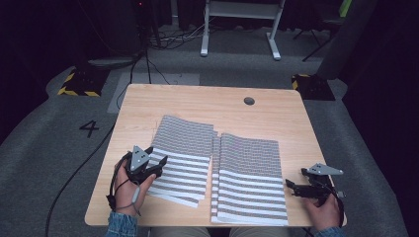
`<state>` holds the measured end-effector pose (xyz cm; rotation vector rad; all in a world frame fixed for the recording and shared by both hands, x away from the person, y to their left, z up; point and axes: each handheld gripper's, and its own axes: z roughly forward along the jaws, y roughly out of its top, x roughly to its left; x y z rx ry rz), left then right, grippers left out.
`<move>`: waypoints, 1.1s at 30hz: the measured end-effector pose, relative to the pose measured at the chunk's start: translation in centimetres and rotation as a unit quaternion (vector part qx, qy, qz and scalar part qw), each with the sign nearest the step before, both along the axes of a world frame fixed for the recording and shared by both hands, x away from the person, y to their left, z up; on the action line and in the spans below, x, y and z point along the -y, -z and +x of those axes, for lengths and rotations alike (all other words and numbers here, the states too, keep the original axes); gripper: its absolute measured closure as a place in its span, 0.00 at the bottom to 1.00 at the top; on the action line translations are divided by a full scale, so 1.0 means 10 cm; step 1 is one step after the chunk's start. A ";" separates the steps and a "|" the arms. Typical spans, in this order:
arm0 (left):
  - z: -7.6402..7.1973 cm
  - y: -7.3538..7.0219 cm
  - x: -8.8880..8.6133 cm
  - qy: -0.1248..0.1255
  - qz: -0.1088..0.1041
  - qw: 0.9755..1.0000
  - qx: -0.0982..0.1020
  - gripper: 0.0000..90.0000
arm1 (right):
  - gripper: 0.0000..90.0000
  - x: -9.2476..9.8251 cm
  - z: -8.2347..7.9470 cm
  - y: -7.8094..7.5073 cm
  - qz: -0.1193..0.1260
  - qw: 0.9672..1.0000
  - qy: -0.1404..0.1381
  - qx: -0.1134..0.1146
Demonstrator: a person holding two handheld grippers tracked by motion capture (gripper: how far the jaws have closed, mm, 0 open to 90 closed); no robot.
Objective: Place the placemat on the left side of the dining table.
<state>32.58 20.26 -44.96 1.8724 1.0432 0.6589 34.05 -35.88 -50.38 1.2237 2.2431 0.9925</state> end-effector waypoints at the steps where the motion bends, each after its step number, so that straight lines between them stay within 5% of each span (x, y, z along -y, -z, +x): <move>1: -0.02 -0.02 0.01 0.003 -0.003 1.000 -0.002 0.42 | 0.18 0.00 0.00 0.00 0.000 1.000 0.000 0.000; 8: -0.16 -0.11 0.19 0.033 -0.003 0.999 -0.015 0.39 | 0.18 0.00 0.00 0.00 0.001 1.000 0.001 0.000; 14: -0.24 -0.12 0.48 0.090 0.007 0.995 -0.038 0.38 | 0.18 0.00 0.00 0.00 0.001 1.000 0.000 0.000; 15: -0.27 -0.10 0.58 0.114 0.005 0.992 -0.052 0.38 | 0.18 0.00 0.00 0.00 0.001 1.000 0.000 0.000; 16: -0.27 -0.10 0.58 0.114 0.005 0.992 -0.052 0.38 | 0.18 0.00 0.00 0.00 0.001 1.000 0.000 0.000; 21: -0.29 0.06 0.84 0.167 0.029 0.982 -0.087 0.38 | 0.18 0.00 0.00 0.00 0.001 1.000 0.000 0.000; 22: -0.29 0.06 0.84 0.167 0.029 0.982 -0.087 0.38 | 0.18 0.00 0.00 0.00 0.001 1.000 0.000 0.000; 23: -0.30 0.13 0.92 0.183 0.037 0.978 -0.094 0.38 | 0.18 0.00 0.00 0.00 0.001 1.000 0.000 0.000; 24: -0.30 0.13 0.92 0.183 0.037 0.978 -0.094 0.38 | 0.18 0.00 0.00 0.00 0.001 1.000 0.000 0.000; 25: -0.32 0.18 0.98 0.201 0.044 0.973 -0.105 0.37 | 0.18 0.00 0.00 0.00 0.001 1.000 0.000 -0.001; 26: -0.32 0.18 0.98 0.201 0.044 0.973 -0.105 0.37 | 0.18 0.00 0.00 0.00 0.001 1.000 0.000 -0.001; 27: -0.33 0.23 1.03 0.212 0.046 0.970 -0.113 0.37 | 0.18 0.00 0.00 0.00 0.001 1.000 0.000 -0.001; 33: -0.32 0.37 1.10 0.223 0.072 0.962 -0.138 0.36 | 0.18 0.00 0.00 0.00 0.001 1.000 0.000 -0.001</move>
